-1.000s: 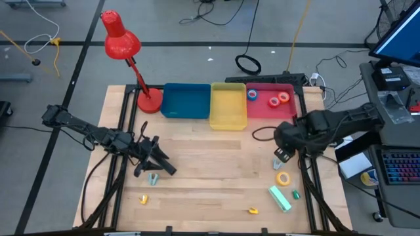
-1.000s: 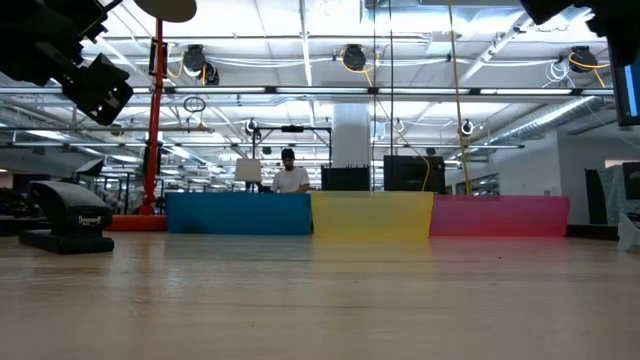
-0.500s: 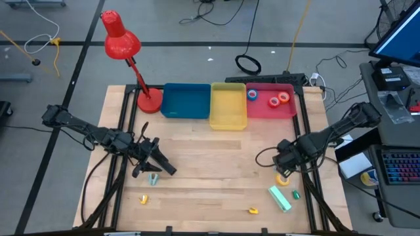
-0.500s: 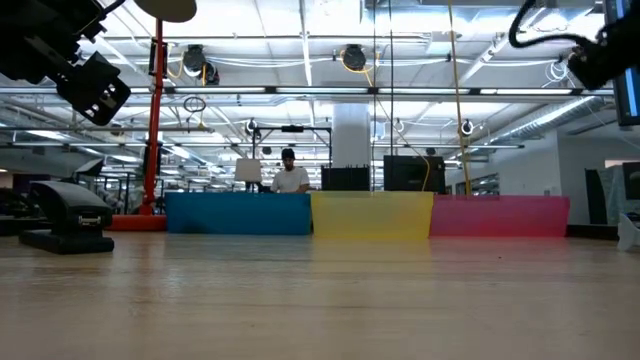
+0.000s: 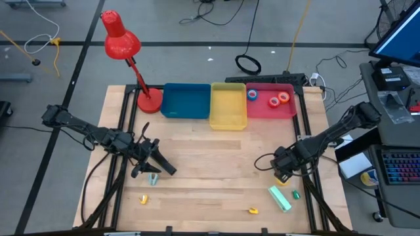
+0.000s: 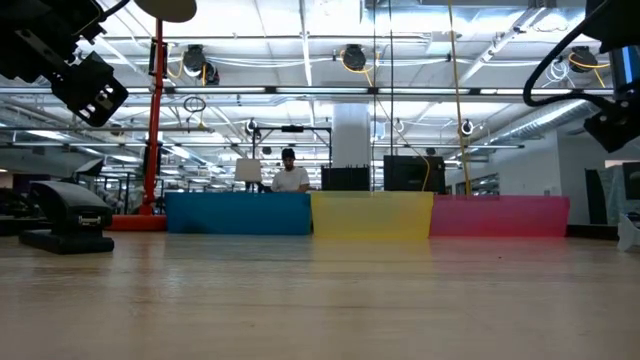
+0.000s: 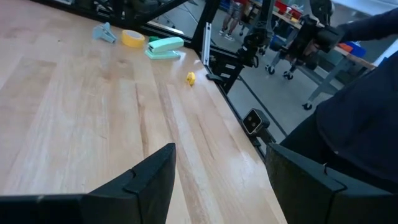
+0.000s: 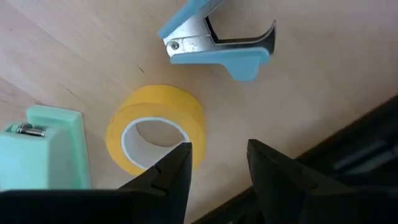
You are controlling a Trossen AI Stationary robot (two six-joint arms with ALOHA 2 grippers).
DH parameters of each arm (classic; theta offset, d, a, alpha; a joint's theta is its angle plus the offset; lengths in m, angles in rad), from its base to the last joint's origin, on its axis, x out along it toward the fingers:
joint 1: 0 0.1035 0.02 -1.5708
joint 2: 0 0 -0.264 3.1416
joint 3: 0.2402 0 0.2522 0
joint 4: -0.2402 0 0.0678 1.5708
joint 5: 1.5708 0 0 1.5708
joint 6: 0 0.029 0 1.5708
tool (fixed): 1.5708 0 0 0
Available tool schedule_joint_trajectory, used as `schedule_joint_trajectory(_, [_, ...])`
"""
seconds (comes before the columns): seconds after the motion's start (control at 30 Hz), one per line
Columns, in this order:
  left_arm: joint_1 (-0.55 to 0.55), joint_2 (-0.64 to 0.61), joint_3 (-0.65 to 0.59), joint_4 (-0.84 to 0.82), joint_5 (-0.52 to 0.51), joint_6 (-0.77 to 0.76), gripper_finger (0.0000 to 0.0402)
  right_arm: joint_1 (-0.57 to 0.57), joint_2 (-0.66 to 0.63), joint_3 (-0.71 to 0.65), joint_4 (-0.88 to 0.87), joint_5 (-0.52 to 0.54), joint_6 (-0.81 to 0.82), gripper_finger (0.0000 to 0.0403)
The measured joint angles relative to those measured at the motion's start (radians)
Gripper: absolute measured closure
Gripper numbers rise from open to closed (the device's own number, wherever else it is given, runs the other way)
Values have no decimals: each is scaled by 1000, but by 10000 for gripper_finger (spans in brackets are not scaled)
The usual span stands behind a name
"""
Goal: Pick and place Stapler, Stapler remover, tape
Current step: Put the yellow tape into the red bin
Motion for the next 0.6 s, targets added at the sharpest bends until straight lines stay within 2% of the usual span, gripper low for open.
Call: schedule_joint_trajectory(0.6, [0, 0, 0, 0, 0, -2, 156, 4, 0, -11, 49, 1, 0, 244])
